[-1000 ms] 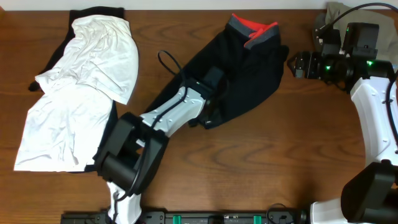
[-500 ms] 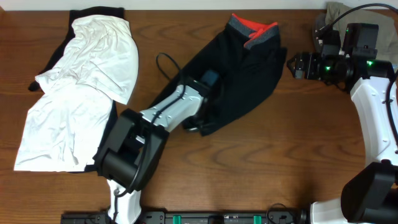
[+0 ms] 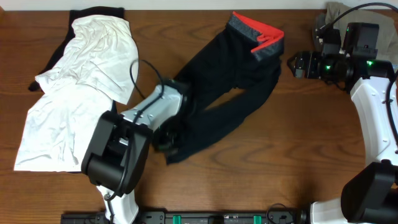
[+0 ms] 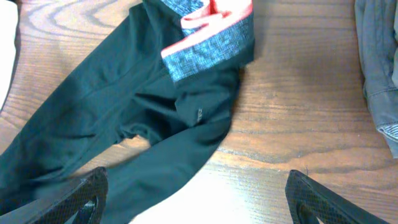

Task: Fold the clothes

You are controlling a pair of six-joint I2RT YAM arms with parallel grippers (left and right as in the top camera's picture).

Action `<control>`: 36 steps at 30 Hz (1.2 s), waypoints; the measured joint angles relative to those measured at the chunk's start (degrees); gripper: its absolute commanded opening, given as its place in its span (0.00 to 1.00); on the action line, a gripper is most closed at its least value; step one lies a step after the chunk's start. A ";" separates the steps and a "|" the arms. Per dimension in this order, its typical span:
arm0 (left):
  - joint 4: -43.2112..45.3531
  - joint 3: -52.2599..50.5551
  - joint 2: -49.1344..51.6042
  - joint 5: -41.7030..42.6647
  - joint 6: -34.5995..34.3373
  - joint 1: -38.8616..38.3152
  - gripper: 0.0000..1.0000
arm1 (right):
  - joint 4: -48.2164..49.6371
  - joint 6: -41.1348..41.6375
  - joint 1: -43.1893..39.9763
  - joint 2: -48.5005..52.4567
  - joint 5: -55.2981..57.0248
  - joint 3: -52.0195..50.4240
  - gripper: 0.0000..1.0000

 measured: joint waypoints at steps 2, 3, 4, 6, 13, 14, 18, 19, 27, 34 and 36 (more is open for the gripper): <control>0.61 -4.44 0.00 0.02 -0.68 -0.48 0.06 | 0.37 0.00 0.00 0.00 0.02 0.00 0.89; 1.51 -7.04 0.00 0.02 -1.11 -0.59 0.06 | 0.57 0.02 0.00 0.00 0.02 0.00 0.89; 2.40 -9.25 0.00 0.07 -1.36 -0.59 0.06 | 0.74 0.00 0.00 0.00 0.02 0.00 0.89; 4.33 -13.27 -0.20 -0.07 -2.14 -0.55 0.06 | 1.22 0.02 0.00 0.00 0.04 0.00 0.89; 7.13 -18.08 -3.56 1.18 -3.98 0.13 0.06 | 2.25 0.00 0.72 0.39 0.13 0.00 0.89; 7.26 -18.21 -3.67 1.38 -4.07 0.39 0.06 | 2.71 0.00 1.05 0.79 0.13 0.00 0.88; 7.85 -18.67 -4.26 2.29 -4.13 2.01 0.06 | 4.98 -0.02 2.71 4.07 0.15 0.00 0.87; 8.07 -18.82 -4.48 2.62 -4.11 2.47 0.06 | 5.86 0.00 3.15 5.33 0.20 0.00 0.86; 9.27 -20.70 -7.30 4.50 -1.14 5.86 0.46 | 15.32 0.63 7.56 12.87 2.32 0.02 0.84; 11.63 -21.11 -13.22 4.79 2.29 7.08 0.95 | 20.15 1.11 13.11 13.64 9.31 0.02 0.86; 13.18 -21.11 -14.56 4.68 2.40 7.10 0.96 | 20.87 1.16 14.40 13.73 11.04 0.02 0.85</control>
